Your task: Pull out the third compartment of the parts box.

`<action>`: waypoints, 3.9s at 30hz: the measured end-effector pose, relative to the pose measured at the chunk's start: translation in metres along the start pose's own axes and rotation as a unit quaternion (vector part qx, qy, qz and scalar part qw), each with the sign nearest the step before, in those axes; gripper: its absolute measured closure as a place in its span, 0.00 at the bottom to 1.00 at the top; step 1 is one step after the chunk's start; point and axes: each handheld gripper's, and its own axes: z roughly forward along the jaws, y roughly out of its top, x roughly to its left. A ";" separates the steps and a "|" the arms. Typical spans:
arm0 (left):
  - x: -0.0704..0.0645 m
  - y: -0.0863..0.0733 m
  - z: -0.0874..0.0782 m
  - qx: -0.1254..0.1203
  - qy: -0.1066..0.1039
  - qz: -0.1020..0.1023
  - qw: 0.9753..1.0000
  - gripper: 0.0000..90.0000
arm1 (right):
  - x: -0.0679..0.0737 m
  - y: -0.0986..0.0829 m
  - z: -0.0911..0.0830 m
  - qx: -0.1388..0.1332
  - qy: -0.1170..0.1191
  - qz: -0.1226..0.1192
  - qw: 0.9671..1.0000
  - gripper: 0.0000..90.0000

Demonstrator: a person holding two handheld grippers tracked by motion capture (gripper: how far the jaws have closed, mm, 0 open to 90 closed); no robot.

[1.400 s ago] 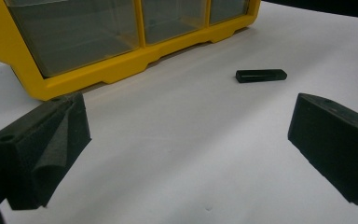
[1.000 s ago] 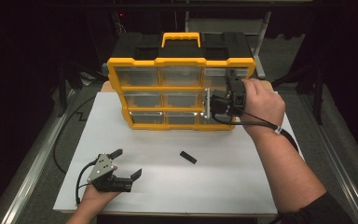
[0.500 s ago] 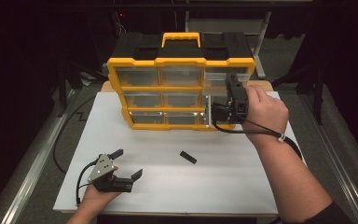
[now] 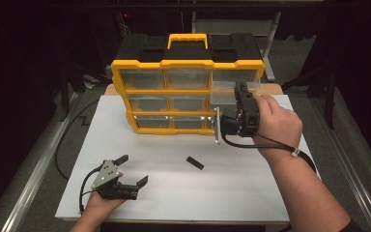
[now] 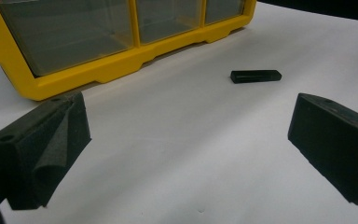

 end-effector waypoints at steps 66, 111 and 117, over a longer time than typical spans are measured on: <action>0.000 -0.001 0.000 0.000 -0.003 0.000 1.000 0.00 | 0.009 -0.006 -0.041 -0.024 -0.020 -0.006 1.000 0.88; 0.000 -0.001 0.000 0.004 -0.002 -0.001 1.000 0.00 | 0.060 -0.024 -0.065 -0.046 0.037 0.024 0.998 0.54; 0.000 -0.002 0.000 0.005 0.000 -0.001 1.000 0.00 | 0.088 -0.031 -0.065 -0.042 0.063 0.021 0.997 0.52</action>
